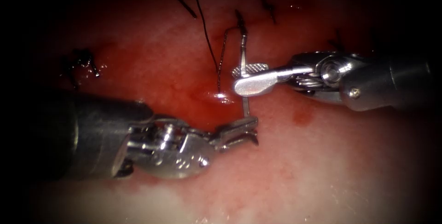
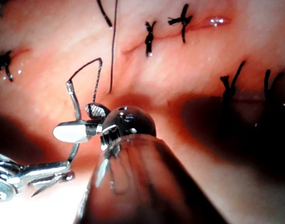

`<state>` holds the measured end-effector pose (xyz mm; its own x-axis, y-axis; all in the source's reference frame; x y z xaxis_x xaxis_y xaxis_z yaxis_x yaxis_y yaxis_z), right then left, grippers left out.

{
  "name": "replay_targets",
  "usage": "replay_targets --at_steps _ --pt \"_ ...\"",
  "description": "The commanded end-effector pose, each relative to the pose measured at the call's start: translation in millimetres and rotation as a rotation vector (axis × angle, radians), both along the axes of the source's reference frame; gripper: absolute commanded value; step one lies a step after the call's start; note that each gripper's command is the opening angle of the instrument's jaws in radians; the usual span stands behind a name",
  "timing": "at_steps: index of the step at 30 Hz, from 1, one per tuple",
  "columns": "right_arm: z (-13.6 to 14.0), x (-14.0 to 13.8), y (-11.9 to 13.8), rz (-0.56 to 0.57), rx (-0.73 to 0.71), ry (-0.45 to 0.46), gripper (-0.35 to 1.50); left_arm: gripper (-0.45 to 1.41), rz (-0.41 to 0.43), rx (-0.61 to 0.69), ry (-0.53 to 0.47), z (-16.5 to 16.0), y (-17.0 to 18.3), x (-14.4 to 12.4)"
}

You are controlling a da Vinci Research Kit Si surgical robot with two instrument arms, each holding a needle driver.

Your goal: Wound Closure

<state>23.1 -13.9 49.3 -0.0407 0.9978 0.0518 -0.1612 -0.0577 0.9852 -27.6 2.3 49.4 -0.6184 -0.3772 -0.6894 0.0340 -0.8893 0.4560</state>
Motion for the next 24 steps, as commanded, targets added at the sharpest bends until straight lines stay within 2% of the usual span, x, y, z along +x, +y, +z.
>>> replay_targets --at_steps 1,4,6,8,10,11,12,14,16,17,19,20,24 --pt "0.4 0.9 -0.7 -0.005 0.0 0.007 1.15 -0.45 0.002 0.004 0.0 0.5 -0.9 -0.6" --pt "0.3 1.5 -0.8 -0.011 -0.001 0.016 1.08 -0.45 0.002 0.004 0.0 0.4 -0.9 -0.6" --pt "0.3 1.6 -0.9 -0.014 -0.002 0.022 0.88 -0.45 0.002 0.004 0.0 0.4 -0.9 -0.6" --pt "0.3 1.6 -0.8 -0.013 -0.003 0.029 0.52 -0.45 0.002 0.004 0.0 0.4 -0.9 -0.6" --pt "0.3 1.6 -0.7 -0.006 -0.003 0.023 0.37 -0.45 0.002 0.003 0.0 0.4 -1.0 -0.6" --pt "0.4 1.6 -0.6 0.003 -0.003 0.014 0.21 -0.45 0.001 0.003 0.0 0.5 -1.0 -0.6" --pt "0.4 1.6 -0.5 0.008 -0.003 0.01 0.17 -0.45 0.001 0.003 0.001 0.5 -1.0 -0.7" --pt "0.5 1.5 -0.3 0.017 -0.004 0.004 0.16 -0.45 0.0 0.003 0.001 0.5 -1.0 -0.7" --pt "0.5 1.5 -0.2 0.025 0.001 0.006 0.24 -0.45 0.0 0.002 0.001 0.5 -1.0 -0.8" --pt "0.5 1.5 -0.2 0.024 -0.005 0.006 0.34 -0.45 0.0 0.002 0.002 0.5 -1.0 -0.8" --pt "0.5 1.5 0.0 0.029 -0.029 0.008 0.68 -0.45 0.0 0.002 0.002 0.5 -1.1 -0.8" --pt "0.5 1.5 0.1 0.038 -0.029 0.012 0.76 -0.45 0.0 0.002 0.002 0.5 -1.1 -0.8" --pt "0.3 1.5 0.4 0.049 -0.028 0.018 0.73 -0.45 0.0 0.002 0.002 0.5 -1.1 -0.8"
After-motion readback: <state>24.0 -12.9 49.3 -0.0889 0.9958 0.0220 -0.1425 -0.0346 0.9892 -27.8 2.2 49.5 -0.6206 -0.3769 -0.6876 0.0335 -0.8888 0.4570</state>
